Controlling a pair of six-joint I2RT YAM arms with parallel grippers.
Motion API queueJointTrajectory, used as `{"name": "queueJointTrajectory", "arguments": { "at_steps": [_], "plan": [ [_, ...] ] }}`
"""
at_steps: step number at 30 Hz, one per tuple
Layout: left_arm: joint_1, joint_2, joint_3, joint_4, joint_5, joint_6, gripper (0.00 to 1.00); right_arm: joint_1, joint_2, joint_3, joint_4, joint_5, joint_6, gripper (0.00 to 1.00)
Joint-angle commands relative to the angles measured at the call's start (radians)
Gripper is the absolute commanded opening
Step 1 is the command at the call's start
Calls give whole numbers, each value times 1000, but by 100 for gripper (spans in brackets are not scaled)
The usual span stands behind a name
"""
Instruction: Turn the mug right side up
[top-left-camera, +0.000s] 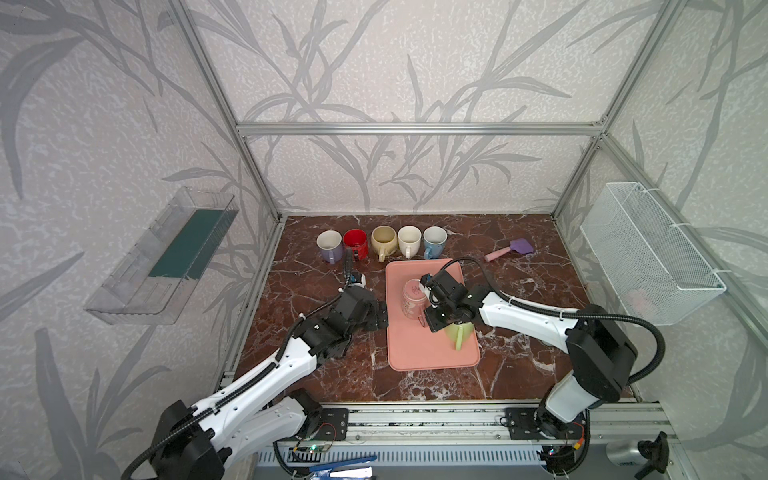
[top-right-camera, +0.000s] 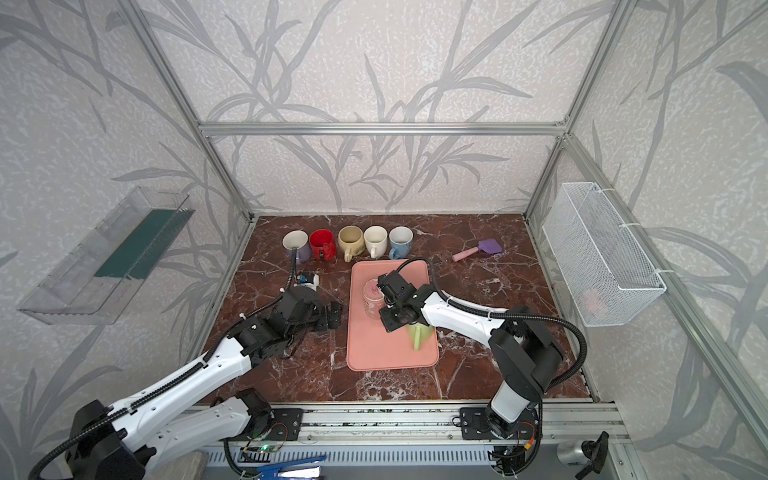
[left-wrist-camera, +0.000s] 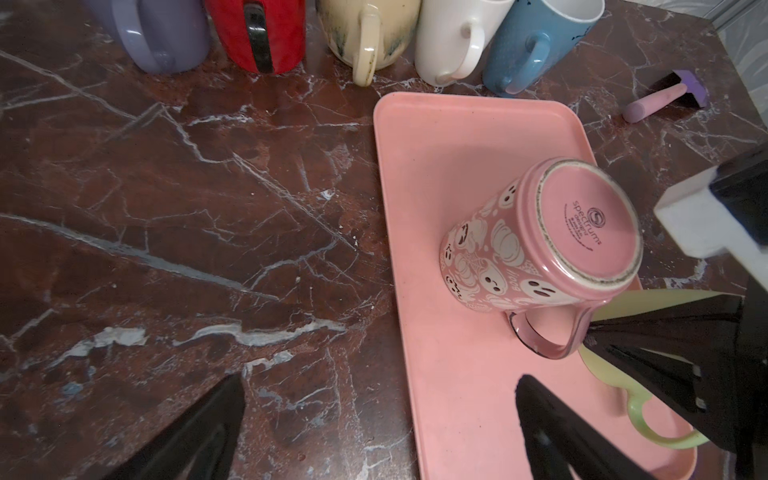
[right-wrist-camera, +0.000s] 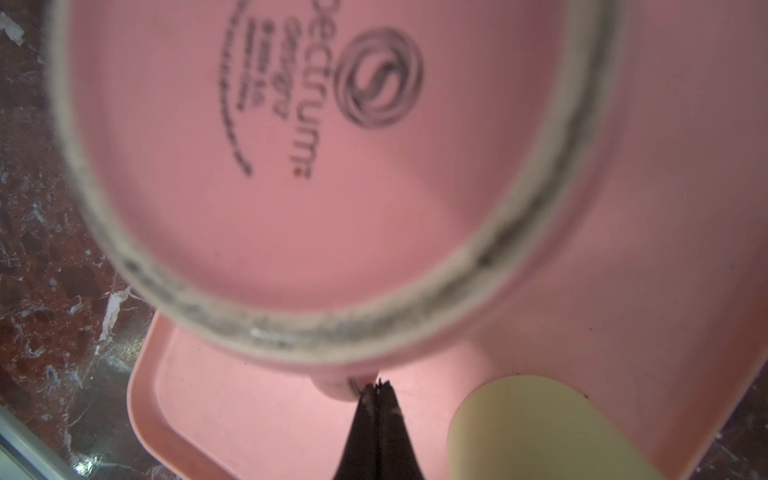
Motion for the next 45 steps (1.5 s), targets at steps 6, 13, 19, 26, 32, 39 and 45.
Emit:
{"name": "queueJointTrajectory", "arguments": {
  "at_steps": [6,13,19,26,32,39,45],
  "plan": [
    [-1,-16,63,-139,-96,46,99,85,79,83,65,-26,31,0],
    [-3,54,130,-190,-61,88,99,83,-10,48,74,-65,28,0],
    [-65,150,200,-225,-90,104,99,-13,-229,-90,134,-177,63,3],
    [-185,283,256,-226,-154,68,99,-283,-470,-218,118,-312,97,9],
    [-231,427,343,-239,-163,47,98,-420,-527,-248,95,-367,98,25],
    [-229,606,481,-296,-142,6,87,-451,-527,-278,116,-384,102,32],
    [-219,764,634,-414,-100,-4,75,-461,-535,-311,151,-389,109,33]
  ]
}}
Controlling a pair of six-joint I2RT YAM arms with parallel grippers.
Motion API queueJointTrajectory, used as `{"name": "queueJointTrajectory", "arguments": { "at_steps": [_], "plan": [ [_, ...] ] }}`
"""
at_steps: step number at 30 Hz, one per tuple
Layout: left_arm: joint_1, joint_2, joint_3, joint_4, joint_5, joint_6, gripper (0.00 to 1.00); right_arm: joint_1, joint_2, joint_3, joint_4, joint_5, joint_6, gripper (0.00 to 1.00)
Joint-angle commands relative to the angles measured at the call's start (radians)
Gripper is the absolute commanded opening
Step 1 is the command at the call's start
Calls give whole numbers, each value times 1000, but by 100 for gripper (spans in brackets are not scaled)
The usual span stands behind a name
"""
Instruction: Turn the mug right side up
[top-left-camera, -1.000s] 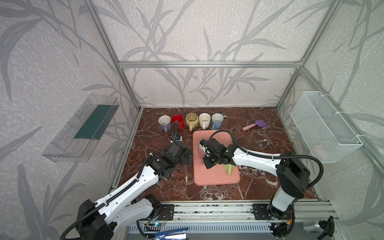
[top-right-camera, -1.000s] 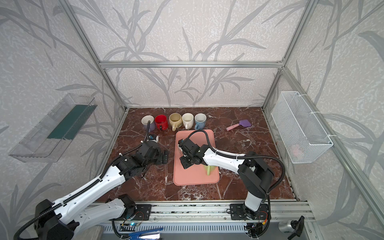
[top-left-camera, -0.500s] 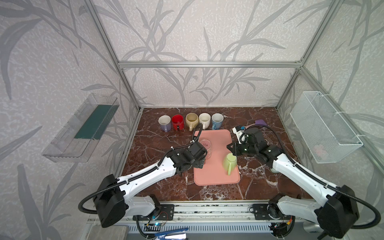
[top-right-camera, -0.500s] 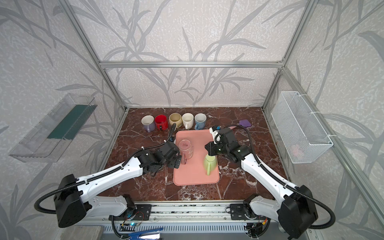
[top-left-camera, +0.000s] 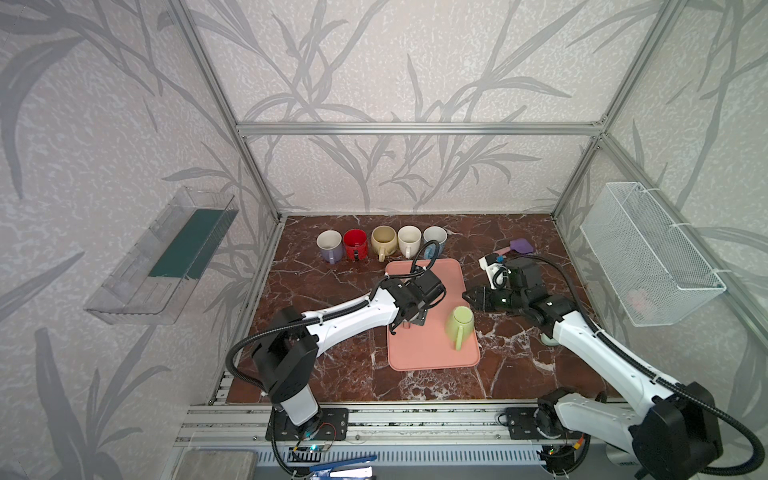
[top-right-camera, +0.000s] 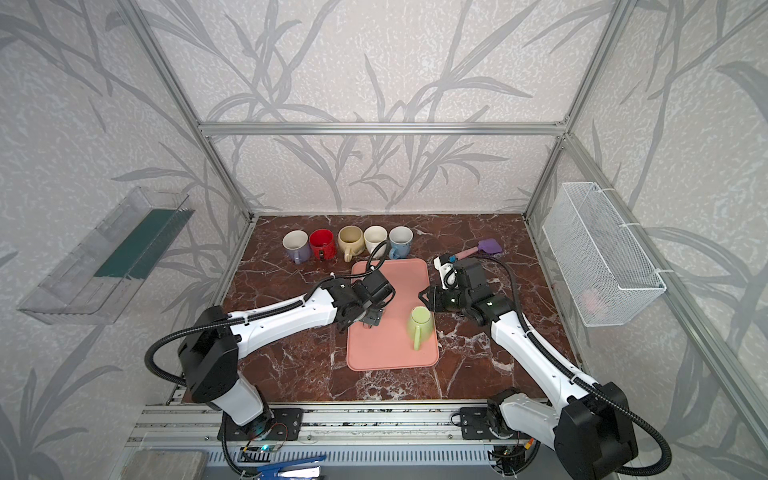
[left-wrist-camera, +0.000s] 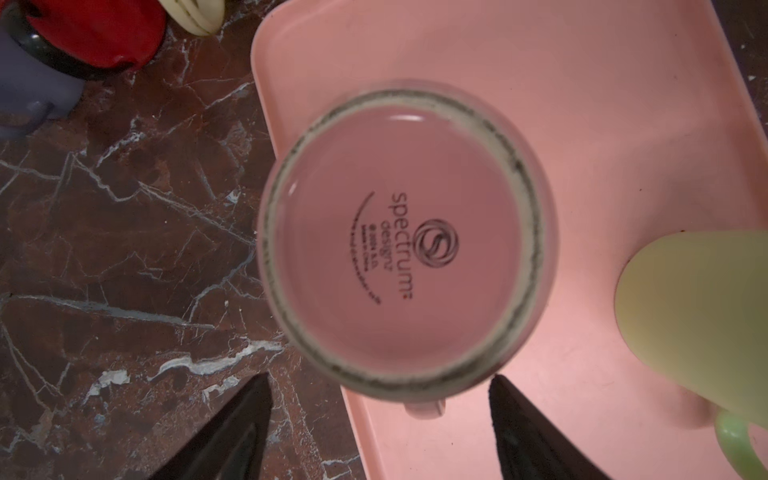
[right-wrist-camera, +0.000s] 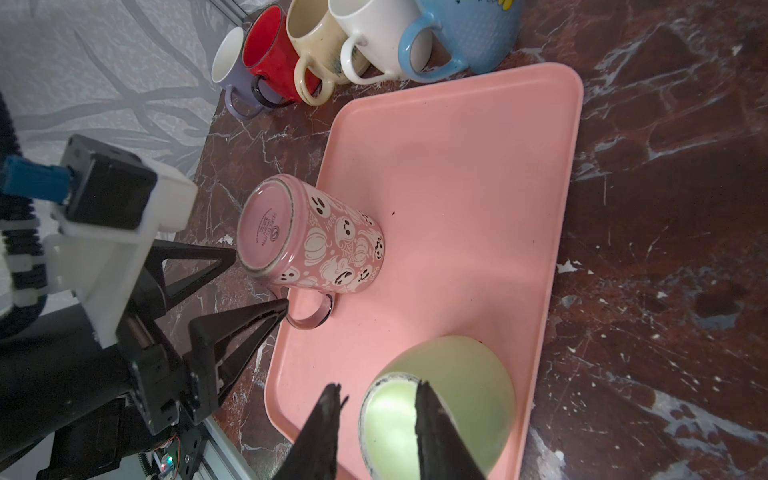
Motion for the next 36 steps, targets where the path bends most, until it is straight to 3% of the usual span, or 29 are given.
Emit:
{"name": "queueJointTrajectory", "arguments": {
  "at_steps": [1,7,17,28,36],
  "plan": [
    [10,55,62,-101,27,-37,74,-9,-19,-18,33,-18,6,33],
    [33,114,84,-107,92,-65,68,-12,-24,-30,44,-25,13,33],
    [73,138,62,-88,164,-69,50,-12,-15,-36,60,-30,19,34],
    [99,152,61,-76,231,-40,39,-12,-8,-34,61,-26,17,34],
    [99,155,58,-58,248,-27,13,-12,-4,-36,66,-28,19,34]
  ]
}}
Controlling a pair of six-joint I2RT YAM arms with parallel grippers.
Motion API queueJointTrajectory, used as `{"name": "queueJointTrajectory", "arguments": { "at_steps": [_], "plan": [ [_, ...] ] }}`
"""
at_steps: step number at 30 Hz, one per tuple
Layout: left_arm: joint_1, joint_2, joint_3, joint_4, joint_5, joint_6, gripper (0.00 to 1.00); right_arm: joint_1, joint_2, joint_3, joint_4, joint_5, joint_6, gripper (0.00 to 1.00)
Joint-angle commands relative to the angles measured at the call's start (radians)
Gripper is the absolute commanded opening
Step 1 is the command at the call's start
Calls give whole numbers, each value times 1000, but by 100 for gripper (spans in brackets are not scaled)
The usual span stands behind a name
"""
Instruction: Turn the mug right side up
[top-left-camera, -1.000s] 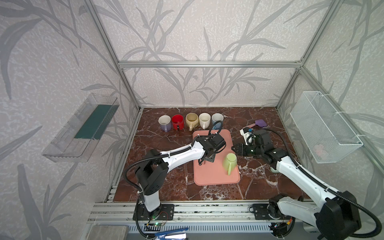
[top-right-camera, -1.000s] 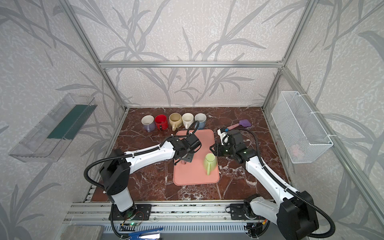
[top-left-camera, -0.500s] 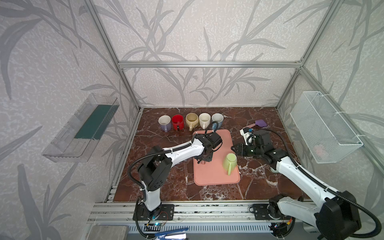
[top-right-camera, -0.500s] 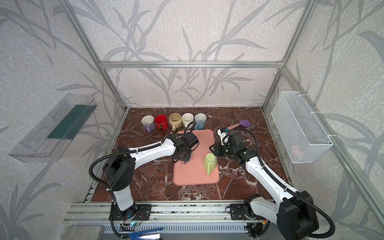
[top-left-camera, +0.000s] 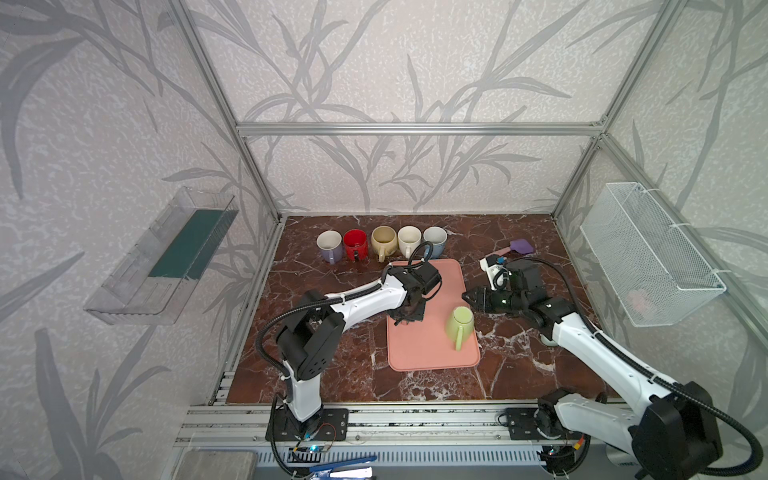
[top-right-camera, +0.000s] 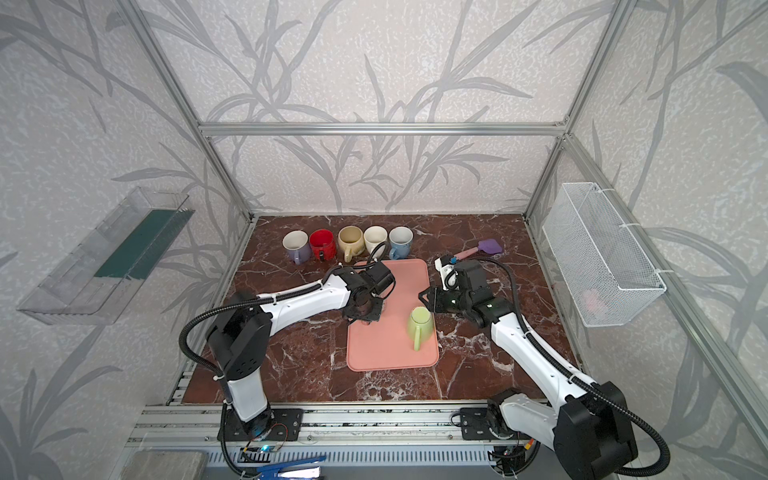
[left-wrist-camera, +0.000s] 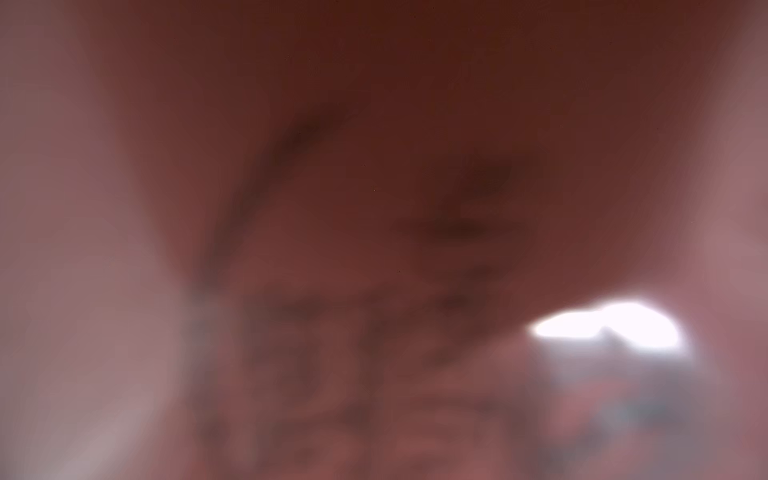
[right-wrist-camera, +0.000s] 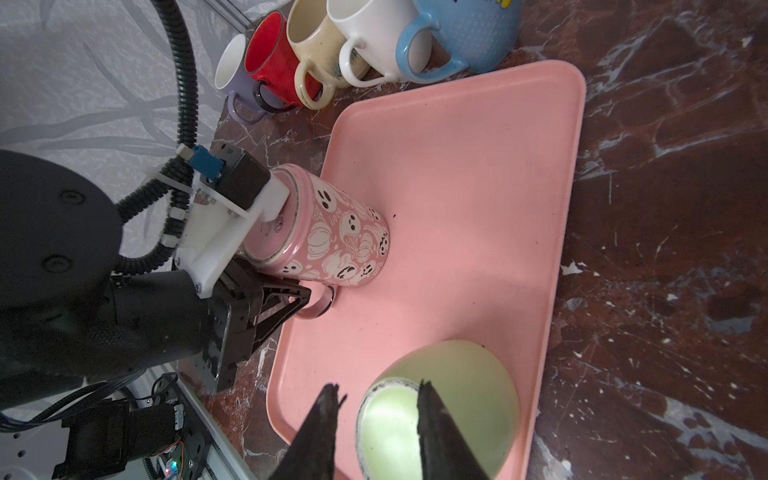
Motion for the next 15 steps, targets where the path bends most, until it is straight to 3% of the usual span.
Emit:
{"name": "queueJointTrajectory", "arguments": {
  "at_steps": [1,5,15],
  "plan": [
    [0,15,-2,-14,13,10,12,-3,-5,-13,22,-12,4,34],
    [0,9,-4,-13,11,24,0,-3,-4,-12,27,-20,7,34],
    [2,-54,-15,16,18,104,0,-3,-13,-18,34,-34,4,34]
  ]
}}
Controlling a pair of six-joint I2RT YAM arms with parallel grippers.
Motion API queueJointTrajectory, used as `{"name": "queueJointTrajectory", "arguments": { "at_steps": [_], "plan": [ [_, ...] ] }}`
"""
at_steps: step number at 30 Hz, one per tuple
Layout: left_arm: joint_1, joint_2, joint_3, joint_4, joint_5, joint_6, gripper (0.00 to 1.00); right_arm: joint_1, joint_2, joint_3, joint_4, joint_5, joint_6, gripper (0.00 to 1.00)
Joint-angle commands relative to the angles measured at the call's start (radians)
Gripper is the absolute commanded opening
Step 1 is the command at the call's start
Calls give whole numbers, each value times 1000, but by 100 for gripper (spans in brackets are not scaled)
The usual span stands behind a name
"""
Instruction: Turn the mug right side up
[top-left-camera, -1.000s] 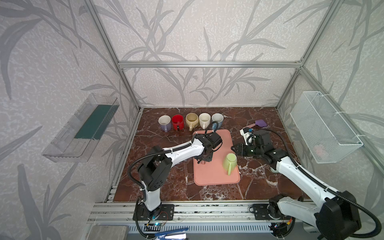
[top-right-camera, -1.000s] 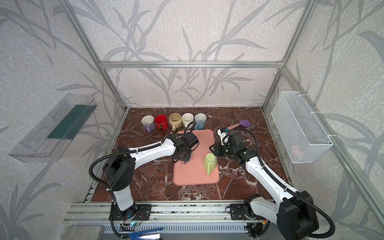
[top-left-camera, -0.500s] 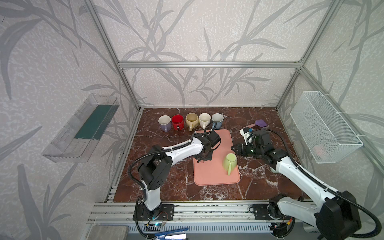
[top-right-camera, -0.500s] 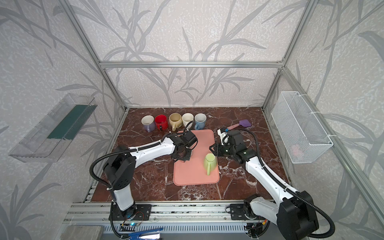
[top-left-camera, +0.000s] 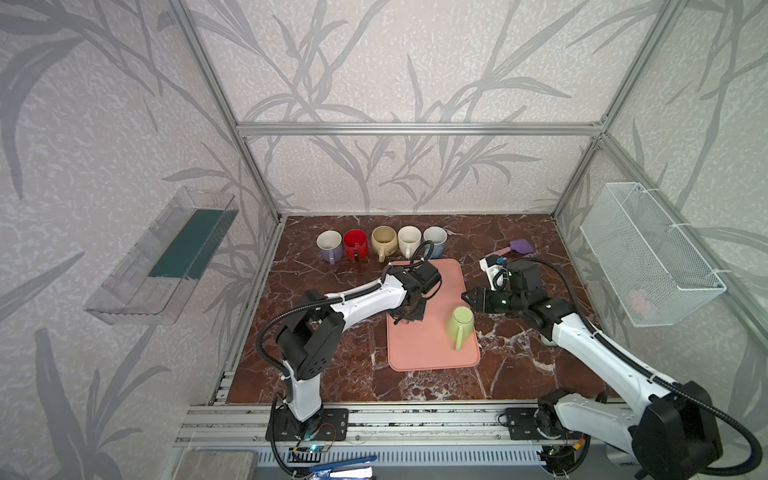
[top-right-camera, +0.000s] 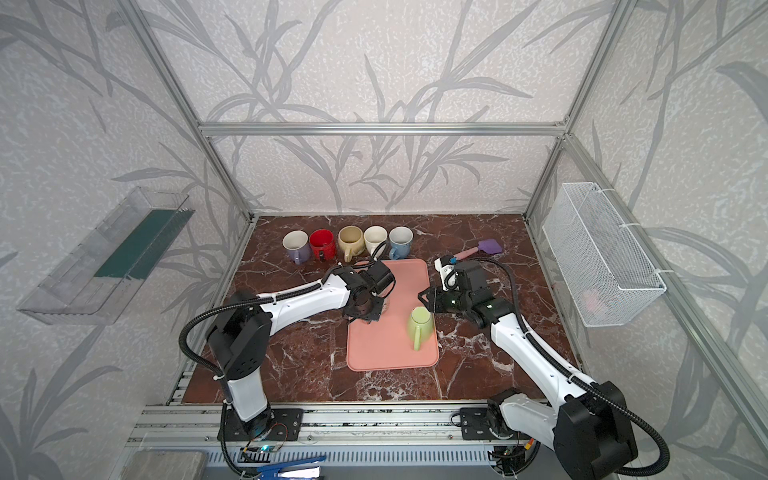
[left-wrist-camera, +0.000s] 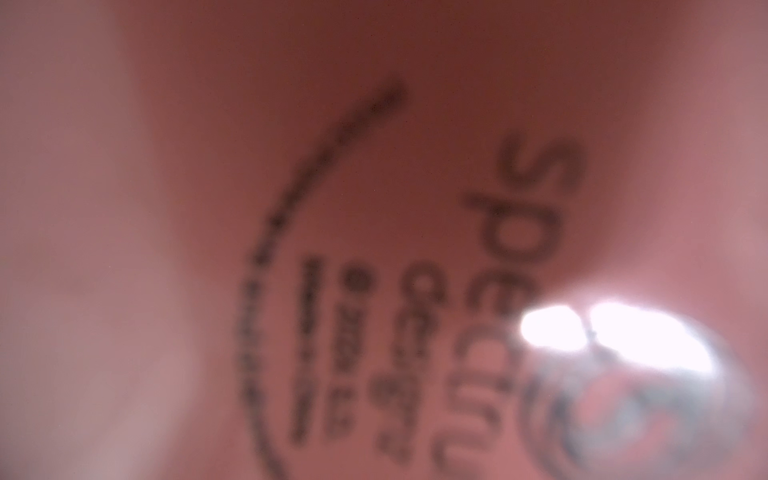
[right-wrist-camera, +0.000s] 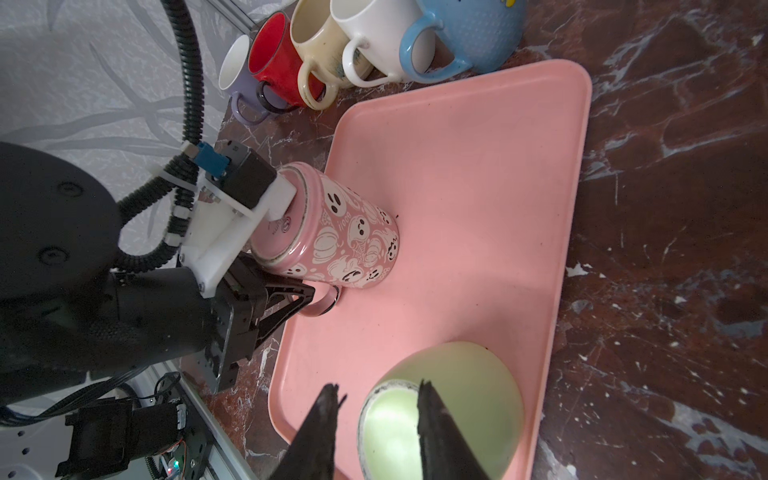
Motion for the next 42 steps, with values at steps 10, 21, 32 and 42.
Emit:
{"name": "queueJointTrajectory", "arguments": {
  "at_steps": [10,21,32,42],
  "plan": [
    [72,-176,-60,100,147,106,0,-2,-11,-6,20,-45,2,34],
    [196,-373,-165,306,354,83,0,-3,-29,-42,144,-162,34,40],
    [332,-592,-276,577,579,-40,0,6,58,-161,701,-436,303,72],
    [394,-668,-339,854,742,-203,0,40,215,-109,1145,-511,505,80]
  ]
}}
